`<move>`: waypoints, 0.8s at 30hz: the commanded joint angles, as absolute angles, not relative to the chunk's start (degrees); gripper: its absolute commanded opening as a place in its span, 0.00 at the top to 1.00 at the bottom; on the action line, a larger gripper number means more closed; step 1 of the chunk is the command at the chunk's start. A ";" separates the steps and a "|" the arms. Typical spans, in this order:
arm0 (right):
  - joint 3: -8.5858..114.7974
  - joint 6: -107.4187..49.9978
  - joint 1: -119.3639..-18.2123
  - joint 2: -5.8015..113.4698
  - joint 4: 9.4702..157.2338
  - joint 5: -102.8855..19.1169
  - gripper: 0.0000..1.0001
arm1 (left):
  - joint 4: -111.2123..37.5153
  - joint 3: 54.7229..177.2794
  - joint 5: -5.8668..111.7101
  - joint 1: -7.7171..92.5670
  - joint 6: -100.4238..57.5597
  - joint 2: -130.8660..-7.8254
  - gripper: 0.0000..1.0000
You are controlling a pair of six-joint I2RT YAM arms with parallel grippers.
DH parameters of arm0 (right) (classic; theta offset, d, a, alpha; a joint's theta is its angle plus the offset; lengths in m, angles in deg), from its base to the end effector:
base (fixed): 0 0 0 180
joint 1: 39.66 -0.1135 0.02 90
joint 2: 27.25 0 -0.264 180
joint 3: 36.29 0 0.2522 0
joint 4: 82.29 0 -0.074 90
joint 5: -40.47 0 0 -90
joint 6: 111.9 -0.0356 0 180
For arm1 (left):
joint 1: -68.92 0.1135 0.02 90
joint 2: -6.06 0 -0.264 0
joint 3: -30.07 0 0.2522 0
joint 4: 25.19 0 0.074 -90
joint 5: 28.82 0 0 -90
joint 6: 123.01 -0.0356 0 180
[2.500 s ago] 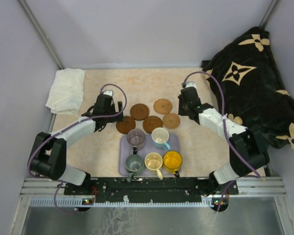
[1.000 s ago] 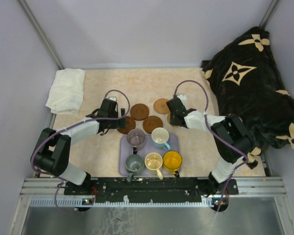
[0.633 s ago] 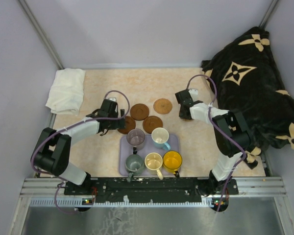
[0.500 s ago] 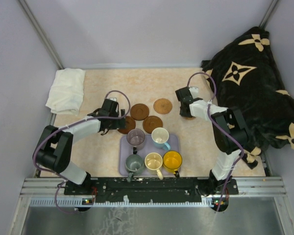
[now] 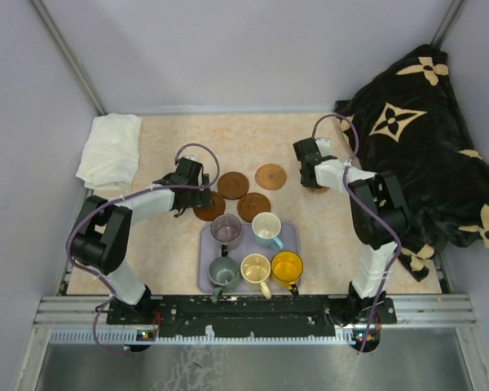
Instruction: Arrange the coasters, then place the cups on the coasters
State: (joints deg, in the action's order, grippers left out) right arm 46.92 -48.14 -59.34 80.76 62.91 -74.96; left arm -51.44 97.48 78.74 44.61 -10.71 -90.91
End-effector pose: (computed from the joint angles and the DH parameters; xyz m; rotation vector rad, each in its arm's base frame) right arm 0.3670 0.1150 0.1672 0.2932 2.4635 -0.2520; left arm 0.3070 -0.1269 0.1618 -0.0742 2.4789 0.0500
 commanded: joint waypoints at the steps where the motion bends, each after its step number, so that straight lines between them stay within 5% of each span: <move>1: 49.17 -45.75 -58.65 81.14 63.82 -75.00 0.81 | -53.89 100.27 83.12 45.60 -10.34 -94.79 0.01; 14: 49.30 -39.83 -58.73 73.87 68.50 -69.84 0.64 | -51.49 104.34 79.79 54.53 -9.87 -99.87 0.01; 24: 48.99 -34.68 -64.90 68.79 71.01 -65.48 0.64 | -51.79 112.49 77.94 55.95 -10.41 -106.18 0.01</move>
